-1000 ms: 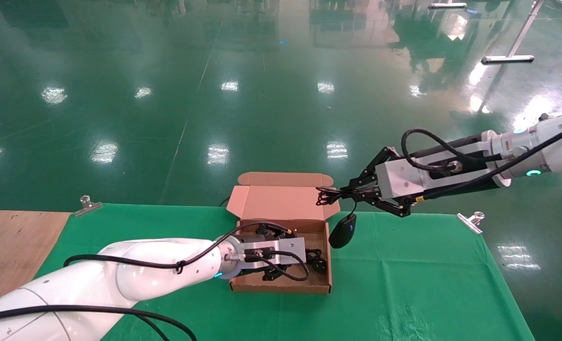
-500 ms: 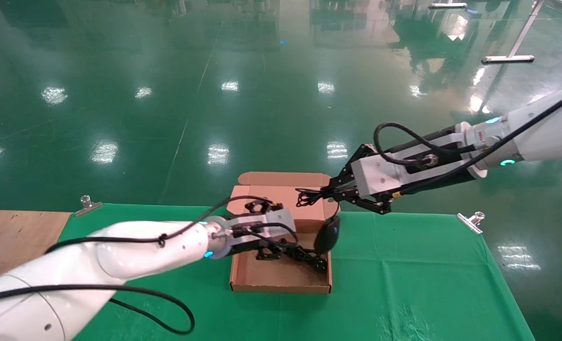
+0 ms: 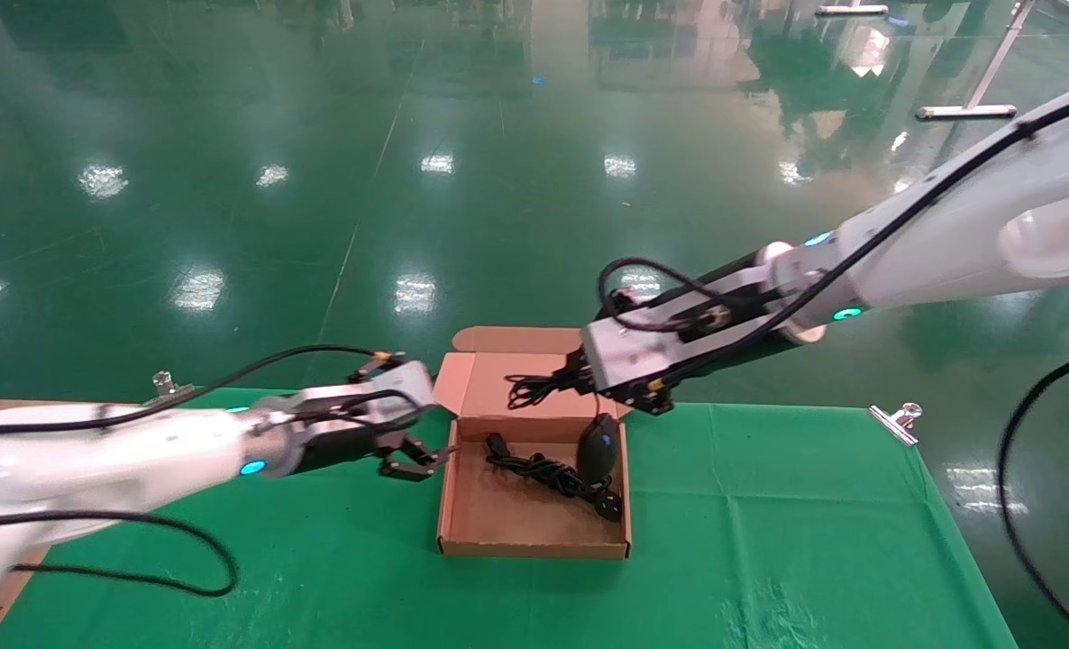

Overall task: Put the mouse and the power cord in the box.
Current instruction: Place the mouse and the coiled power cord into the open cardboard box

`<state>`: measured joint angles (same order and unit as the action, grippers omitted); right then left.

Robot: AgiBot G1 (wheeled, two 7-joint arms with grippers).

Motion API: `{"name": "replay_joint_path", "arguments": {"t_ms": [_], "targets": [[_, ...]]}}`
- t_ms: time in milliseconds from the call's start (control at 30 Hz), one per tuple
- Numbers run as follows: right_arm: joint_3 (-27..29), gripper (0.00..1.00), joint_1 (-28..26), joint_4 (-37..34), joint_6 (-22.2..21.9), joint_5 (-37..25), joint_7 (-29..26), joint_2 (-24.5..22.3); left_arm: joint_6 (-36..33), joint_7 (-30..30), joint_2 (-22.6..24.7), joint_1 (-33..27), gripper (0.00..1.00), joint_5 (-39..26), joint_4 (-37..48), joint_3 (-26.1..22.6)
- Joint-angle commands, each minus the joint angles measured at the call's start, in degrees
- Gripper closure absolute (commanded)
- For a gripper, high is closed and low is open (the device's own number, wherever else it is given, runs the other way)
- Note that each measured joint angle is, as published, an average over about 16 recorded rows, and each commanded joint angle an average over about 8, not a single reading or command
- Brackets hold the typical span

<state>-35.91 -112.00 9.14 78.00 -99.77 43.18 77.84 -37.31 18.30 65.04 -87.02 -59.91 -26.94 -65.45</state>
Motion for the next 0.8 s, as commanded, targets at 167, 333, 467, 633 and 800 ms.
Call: {"name": "replay_joint_path", "arguments": {"t_ms": [167, 333, 467, 633, 800], "targets": [[-3.3, 1.0, 5.3, 10.5, -2.7, 1.5, -6.3, 1.0, -3.8, 5.0, -6.3, 2.9, 0.0, 5.6, -1.7, 4.3], [-9.9, 1.0, 10.1, 19.8, -8.3, 4.0, -13.2, 1.1, -4.9, 6.8, -10.2, 5.0, 0.0, 8.0, -3.9, 6.2], [-15.6, 1.0, 13.0, 23.4, -14.6, 5.9, -16.7, 1.0, -4.9, 7.1, -12.1, 6.0, 0.0, 8.7, -5.9, 6.7], [-21.4, 1.0, 16.3, 24.7, -24.9, 7.6, -18.6, 0.9, -4.4, 6.6, -13.2, 6.5, 0.0, 8.3, -8.1, 6.4], [-25.9, 0.55, 18.6, 25.1, -33.4, 9.0, -19.2, 0.9, -3.4, 5.4, -12.8, 6.1, 0.0, 7.0, -9.1, 5.4]]}}
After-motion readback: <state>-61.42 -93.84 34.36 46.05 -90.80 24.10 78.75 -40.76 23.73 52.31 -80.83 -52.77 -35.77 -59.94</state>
